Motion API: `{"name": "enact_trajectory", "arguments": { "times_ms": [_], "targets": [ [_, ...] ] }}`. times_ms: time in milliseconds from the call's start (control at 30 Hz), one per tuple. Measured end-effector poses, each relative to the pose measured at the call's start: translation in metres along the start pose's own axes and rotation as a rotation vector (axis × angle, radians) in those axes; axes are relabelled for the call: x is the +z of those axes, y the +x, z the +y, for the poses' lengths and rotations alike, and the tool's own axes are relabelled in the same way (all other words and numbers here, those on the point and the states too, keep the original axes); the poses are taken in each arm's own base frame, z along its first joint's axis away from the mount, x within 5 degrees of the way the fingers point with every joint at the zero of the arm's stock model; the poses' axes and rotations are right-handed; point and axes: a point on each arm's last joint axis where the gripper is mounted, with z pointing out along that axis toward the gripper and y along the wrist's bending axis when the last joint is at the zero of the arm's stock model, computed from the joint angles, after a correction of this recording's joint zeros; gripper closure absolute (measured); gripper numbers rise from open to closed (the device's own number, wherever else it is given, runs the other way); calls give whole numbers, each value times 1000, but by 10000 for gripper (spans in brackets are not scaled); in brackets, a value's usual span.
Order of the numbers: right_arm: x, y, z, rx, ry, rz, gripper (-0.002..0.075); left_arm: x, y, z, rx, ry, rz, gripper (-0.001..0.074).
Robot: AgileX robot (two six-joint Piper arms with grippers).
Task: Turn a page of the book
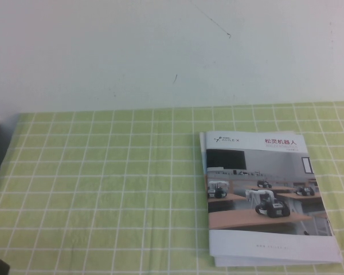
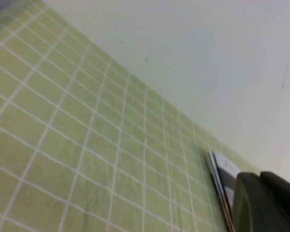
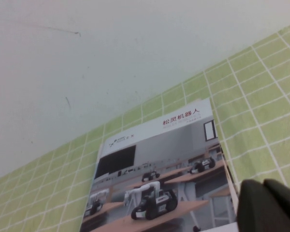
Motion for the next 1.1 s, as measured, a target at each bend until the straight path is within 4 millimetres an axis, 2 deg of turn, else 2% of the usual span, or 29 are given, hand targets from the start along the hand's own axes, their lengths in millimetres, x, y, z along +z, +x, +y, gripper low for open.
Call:
{"name": "enact_trajectory", "arguments": {
  "times_ms": [67, 167, 300, 433, 600, 767, 933, 1100],
  "targets": [
    [0, 1, 0, -10, -2, 10, 729, -3, 1, -10, 83, 31, 65, 738],
    [0, 2, 1, -7, -10, 20, 729, -7, -11, -34, 230, 69, 144, 738],
    [0, 3, 1, 2, -16, 28, 729, 3, -31, -63, 416, 50, 327, 738],
    [-2, 4, 5, -35, -36, 69, 729, 25, -53, -88, 598, 85, 497, 738],
    [-13, -18, 27, -203, -108, 72, 729, 61, -76, -110, 710, 163, 588, 738],
    [-5, -37, 38, -337, -87, 218, 729, 97, -87, -134, 811, 272, 636, 738],
    [16, -61, 51, -484, -105, 446, 729, 140, -84, -157, 859, 352, 718, 738],
    [42, -91, 66, -555, -171, 606, 729, 178, -52, -168, 905, 406, 818, 738]
  ]
}}
